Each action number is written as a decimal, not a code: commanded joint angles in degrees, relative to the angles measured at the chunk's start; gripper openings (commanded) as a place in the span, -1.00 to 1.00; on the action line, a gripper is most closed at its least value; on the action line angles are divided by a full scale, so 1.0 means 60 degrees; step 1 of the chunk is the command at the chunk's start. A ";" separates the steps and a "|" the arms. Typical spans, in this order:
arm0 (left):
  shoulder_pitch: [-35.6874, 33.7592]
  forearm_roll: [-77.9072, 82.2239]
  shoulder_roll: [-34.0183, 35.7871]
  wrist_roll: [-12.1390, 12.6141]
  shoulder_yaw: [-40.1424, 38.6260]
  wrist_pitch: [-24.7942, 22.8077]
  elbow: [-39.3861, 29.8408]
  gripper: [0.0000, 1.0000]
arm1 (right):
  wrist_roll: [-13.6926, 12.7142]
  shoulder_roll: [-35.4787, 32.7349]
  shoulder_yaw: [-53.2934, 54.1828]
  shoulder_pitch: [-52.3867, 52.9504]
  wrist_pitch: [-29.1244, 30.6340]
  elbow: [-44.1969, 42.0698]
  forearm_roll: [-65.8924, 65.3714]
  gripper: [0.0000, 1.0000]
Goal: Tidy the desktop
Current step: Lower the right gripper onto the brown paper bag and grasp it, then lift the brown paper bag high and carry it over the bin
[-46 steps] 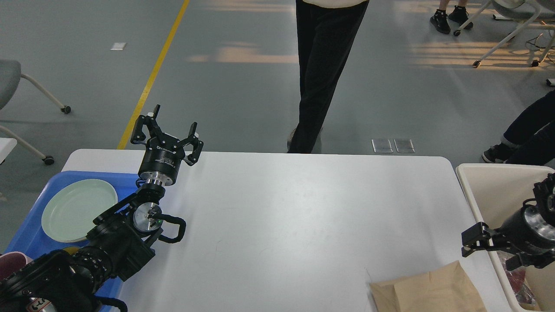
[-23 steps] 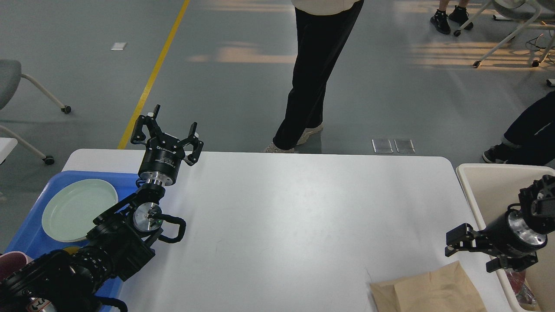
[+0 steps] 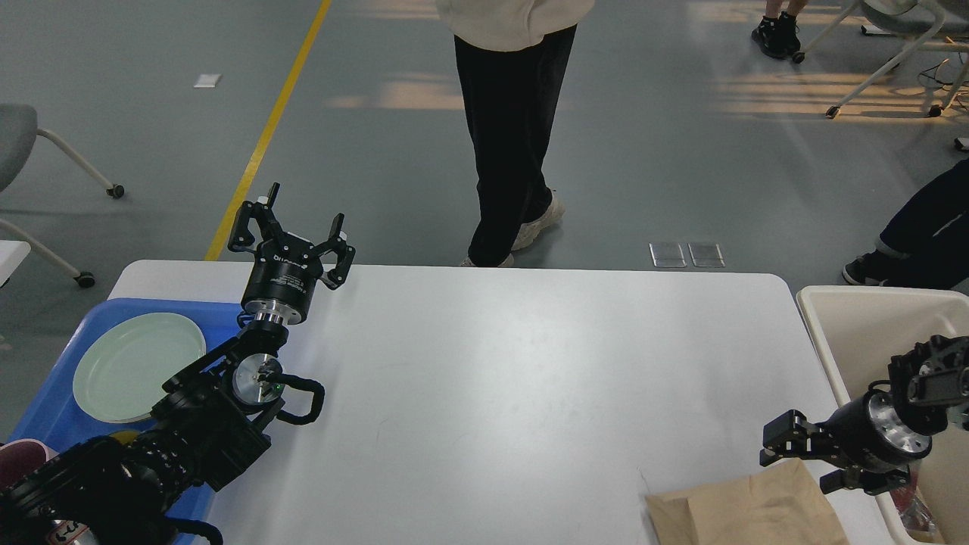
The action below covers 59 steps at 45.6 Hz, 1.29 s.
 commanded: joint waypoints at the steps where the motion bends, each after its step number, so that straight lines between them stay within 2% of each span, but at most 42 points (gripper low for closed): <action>1: 0.0000 -0.0003 0.0000 0.0000 0.0000 -0.0006 0.0000 0.93 | 0.0000 -0.0009 0.0032 -0.0007 0.0046 0.0001 0.0251 0.11; 3: 0.0000 -0.0003 0.0000 0.0000 0.0000 0.0008 0.0000 0.93 | -0.0015 0.0005 0.0017 -0.0007 0.0105 0.0001 0.0266 -0.24; 7: 0.0000 -0.0003 0.0000 0.0000 0.0000 -0.0006 0.0000 0.93 | -0.0015 0.0005 -0.0085 -0.0007 0.0163 0.0016 0.0251 -0.76; 12: 0.0000 -0.0003 0.0000 0.0000 0.0000 -0.0006 0.0000 0.93 | -0.0015 0.0005 -0.0159 -0.0007 0.0178 0.0016 0.0251 -1.00; 49: 0.0000 -0.0003 0.0000 0.0000 0.0000 -0.0006 0.0000 0.93 | -0.0073 -0.0053 -0.0261 0.0329 0.0295 0.0031 0.0266 -1.00; 53: 0.0000 -0.0003 0.0000 0.0000 0.0000 -0.0006 0.0000 0.93 | -0.0059 -0.0185 -0.0348 0.0914 0.0587 0.0016 0.0266 -1.00; 59: 0.0000 -0.0003 0.0000 0.0000 0.0000 -0.0006 0.0000 0.93 | -0.0044 -0.0185 -0.0715 0.2129 0.1525 -0.0013 0.0266 -1.00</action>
